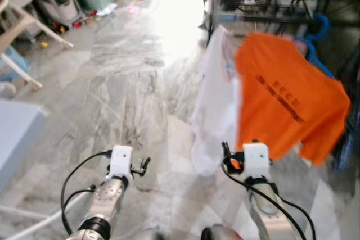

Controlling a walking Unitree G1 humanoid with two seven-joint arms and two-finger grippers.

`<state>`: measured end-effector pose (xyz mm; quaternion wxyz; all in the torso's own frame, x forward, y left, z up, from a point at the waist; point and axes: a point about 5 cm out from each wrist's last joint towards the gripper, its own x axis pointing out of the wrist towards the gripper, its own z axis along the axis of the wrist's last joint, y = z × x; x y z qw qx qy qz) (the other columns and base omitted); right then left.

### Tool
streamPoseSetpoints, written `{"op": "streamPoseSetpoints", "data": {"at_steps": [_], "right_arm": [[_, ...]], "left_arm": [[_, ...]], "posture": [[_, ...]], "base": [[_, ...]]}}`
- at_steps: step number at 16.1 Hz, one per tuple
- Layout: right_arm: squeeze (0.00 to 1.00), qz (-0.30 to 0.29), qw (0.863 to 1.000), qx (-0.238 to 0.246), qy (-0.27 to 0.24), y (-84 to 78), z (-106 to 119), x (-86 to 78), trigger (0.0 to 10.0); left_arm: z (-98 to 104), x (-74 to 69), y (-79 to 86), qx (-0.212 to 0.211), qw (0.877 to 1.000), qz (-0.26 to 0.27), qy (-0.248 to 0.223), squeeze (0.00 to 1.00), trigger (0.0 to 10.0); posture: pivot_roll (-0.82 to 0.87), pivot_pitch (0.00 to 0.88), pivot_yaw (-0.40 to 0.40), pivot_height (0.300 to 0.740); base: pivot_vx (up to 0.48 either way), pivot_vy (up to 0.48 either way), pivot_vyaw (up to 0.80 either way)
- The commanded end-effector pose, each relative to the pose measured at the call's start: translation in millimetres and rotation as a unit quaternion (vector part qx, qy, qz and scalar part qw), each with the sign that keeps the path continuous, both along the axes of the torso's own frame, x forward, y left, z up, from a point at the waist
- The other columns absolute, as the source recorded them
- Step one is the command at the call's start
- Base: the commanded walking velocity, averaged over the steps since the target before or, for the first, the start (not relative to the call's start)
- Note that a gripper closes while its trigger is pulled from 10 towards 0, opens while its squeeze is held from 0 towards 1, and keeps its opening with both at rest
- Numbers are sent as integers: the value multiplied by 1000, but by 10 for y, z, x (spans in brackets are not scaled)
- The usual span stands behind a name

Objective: Hang hanger

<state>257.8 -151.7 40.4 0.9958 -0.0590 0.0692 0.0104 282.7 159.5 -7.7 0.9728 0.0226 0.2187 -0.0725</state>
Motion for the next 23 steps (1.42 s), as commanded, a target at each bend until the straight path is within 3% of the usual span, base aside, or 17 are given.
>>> {"op": "streamPoseSetpoints", "data": {"at_steps": [1,11,23], "right_arm": [[0,9,1000,12,2,87,-10,-7,10000],[0,14,1000,18,13,112,-46,2,10000],[0,22,999,22,12,113,-32,58,10000]], "left_arm": [[-61,-71,128,15,1000,14,16,0,10000],[-71,-50,38,19,999,8,25,0,10000],[-53,-18,-22,19,1000,9,23,0,10000]], "posture": [[-177,178,52,740],[-174,179,49,740],[-168,162,38,740]], "base": [[0,0,794],[0,0,79],[-272,0,39]]}}
